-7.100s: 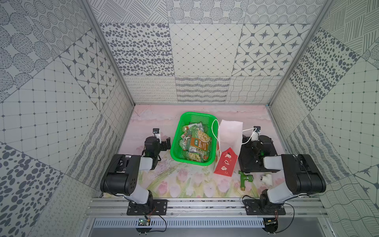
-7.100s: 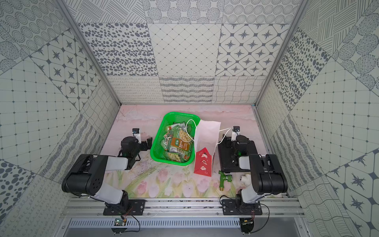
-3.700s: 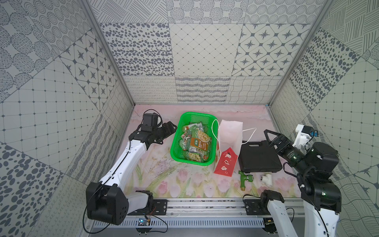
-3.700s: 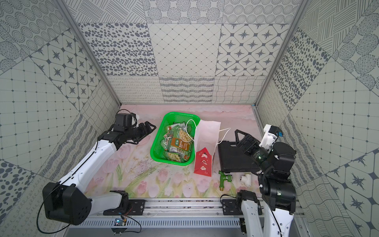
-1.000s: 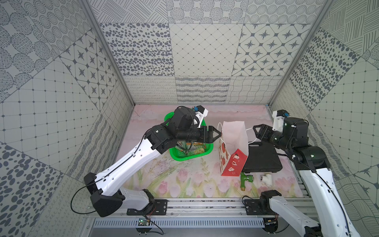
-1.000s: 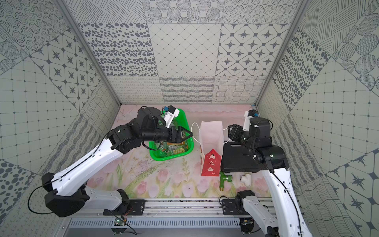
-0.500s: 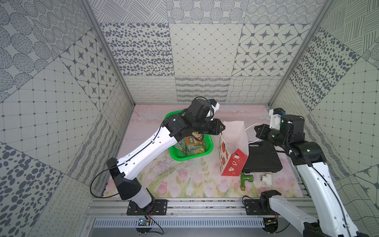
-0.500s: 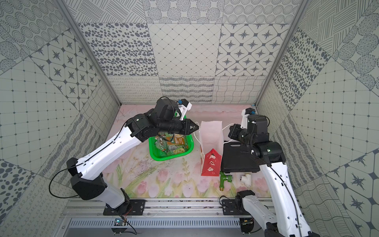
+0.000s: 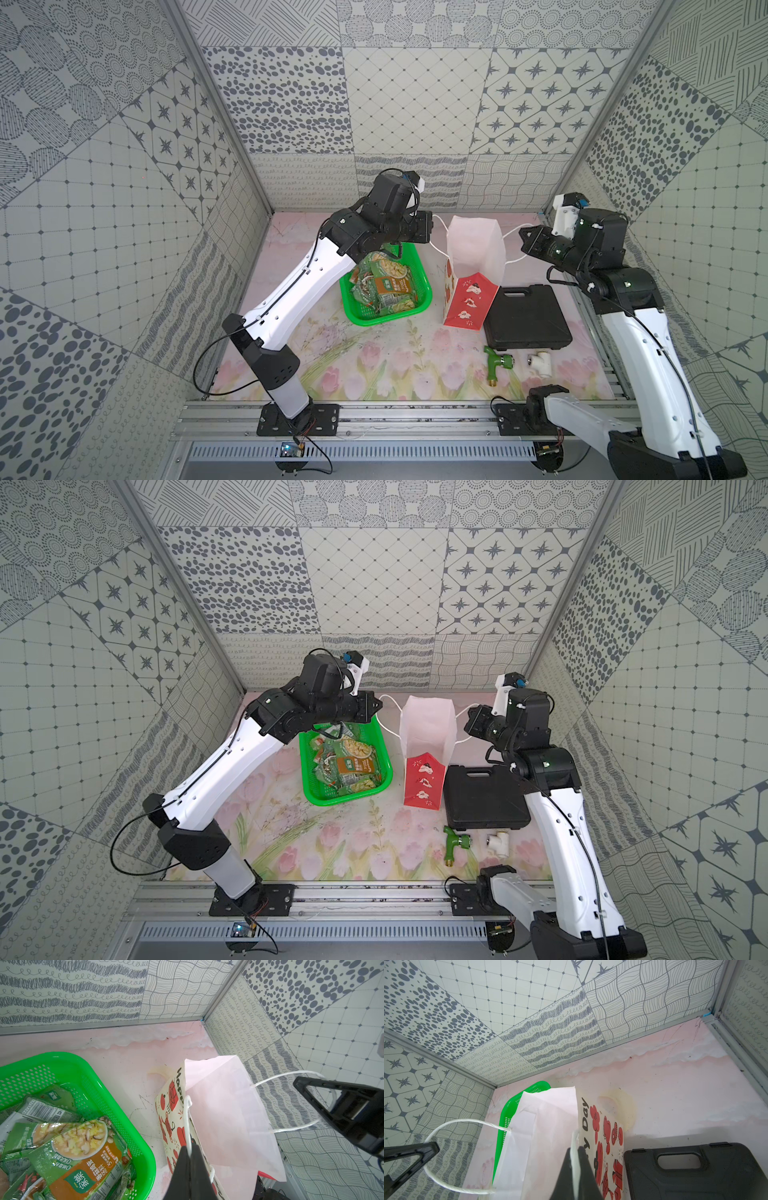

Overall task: Place the condiment packets inside the bag
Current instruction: Pick up the paper bag from the center of the board, then place the paper bag at the center of the board.

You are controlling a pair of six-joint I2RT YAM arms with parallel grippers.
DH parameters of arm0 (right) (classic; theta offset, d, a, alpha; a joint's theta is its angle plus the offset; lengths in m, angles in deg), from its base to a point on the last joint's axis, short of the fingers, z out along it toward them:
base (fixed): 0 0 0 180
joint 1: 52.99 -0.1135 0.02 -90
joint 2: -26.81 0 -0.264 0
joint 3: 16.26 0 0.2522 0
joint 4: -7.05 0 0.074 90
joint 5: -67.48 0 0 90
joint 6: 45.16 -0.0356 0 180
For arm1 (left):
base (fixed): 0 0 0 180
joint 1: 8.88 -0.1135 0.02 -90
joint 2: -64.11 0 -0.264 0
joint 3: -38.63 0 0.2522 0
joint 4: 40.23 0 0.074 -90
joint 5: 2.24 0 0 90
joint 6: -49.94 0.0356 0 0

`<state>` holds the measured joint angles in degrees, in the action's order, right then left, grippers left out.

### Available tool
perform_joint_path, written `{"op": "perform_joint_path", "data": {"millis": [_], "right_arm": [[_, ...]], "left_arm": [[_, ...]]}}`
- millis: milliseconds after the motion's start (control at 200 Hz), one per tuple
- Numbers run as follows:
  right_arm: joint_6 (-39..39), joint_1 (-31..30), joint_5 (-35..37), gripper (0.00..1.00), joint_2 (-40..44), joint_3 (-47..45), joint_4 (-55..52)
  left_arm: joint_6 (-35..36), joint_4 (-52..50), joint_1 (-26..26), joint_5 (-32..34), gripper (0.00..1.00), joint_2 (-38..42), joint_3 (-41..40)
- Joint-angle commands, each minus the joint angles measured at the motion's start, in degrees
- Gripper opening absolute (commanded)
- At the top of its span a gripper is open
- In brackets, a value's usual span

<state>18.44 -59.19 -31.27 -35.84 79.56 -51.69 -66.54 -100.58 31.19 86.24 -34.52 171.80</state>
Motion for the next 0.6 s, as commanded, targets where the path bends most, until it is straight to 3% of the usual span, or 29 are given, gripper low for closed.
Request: {"op": "perform_joint_path", "data": {"millis": [0, 255, 595], "right_arm": [[-0.63, 2.09, -3.63, 0.00, -3.71, 2.67, 5.49], [-1.89, 7.76, -9.71, 0.00, -11.19, 5.34, 7.51], [-2.36, 10.52, -14.29, 0.00, -19.02, 7.73, 9.49]], "left_arm": [[5.04, -1.88, -2.86, 4.01, 0.00, -4.67, 6.96], [7.66, -4.40, -6.36, 6.15, 0.00, -11.67, 15.93], [7.41, -3.95, -10.25, 4.07, 0.00, -15.64, 16.91]]}}
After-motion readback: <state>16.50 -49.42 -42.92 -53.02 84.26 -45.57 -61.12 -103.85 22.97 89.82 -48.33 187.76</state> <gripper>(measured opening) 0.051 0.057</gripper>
